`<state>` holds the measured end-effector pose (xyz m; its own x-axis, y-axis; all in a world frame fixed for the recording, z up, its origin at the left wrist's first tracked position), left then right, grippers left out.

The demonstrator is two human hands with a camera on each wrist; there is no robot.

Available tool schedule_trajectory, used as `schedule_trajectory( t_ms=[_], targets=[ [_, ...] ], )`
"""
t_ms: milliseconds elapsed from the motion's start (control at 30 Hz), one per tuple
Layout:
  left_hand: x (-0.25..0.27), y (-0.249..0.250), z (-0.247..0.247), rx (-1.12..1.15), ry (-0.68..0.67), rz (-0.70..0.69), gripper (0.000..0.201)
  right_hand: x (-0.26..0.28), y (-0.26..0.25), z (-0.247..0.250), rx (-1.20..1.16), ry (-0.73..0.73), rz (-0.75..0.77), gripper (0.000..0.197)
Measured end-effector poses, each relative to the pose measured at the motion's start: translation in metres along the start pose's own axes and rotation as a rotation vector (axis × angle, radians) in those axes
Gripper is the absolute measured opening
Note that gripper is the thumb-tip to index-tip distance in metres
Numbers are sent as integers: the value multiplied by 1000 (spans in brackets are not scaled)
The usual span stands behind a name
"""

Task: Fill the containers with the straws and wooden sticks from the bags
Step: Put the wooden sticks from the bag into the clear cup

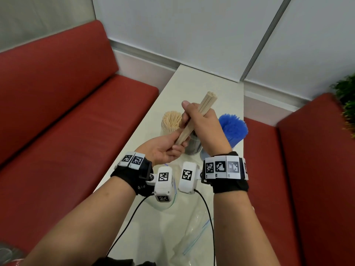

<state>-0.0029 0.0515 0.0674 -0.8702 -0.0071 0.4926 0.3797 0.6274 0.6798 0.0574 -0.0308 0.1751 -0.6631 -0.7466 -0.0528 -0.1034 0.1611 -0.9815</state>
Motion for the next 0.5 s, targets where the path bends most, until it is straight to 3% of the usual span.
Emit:
schedule_trajectory(
  t_ms=[100,200,333,433,500],
  targets=[
    [-7,-9,15,-34,28,-21,38,-8,8,13,201,-63,-66,35],
    [-14,-17,37,-21,143,-40,34,-17,13,26,423,-154,-168,24],
    [-18,-23,57,-70,252,-68,32,-25,16,31,447,-209,-230,17],
    [-14,-19,76,-172,364,-80,35,-39,11,33,391,-149,-187,16],
    [-6,-13,86,-352,364,-38,30,-56,7,37,366,-43,-125,16]
  ],
)
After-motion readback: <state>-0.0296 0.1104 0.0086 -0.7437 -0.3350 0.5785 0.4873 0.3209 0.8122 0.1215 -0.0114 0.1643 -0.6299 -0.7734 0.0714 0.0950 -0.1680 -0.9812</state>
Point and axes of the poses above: each hand's wrist, its own x-axis away from the middle knuckle, its own z-axis out of the back of the hand, y = z × x, the point moved 3 cm from there along -x, towards the middle knuckle, and after that the axes turned 15 degrees about -x, right-handed, at the moved point
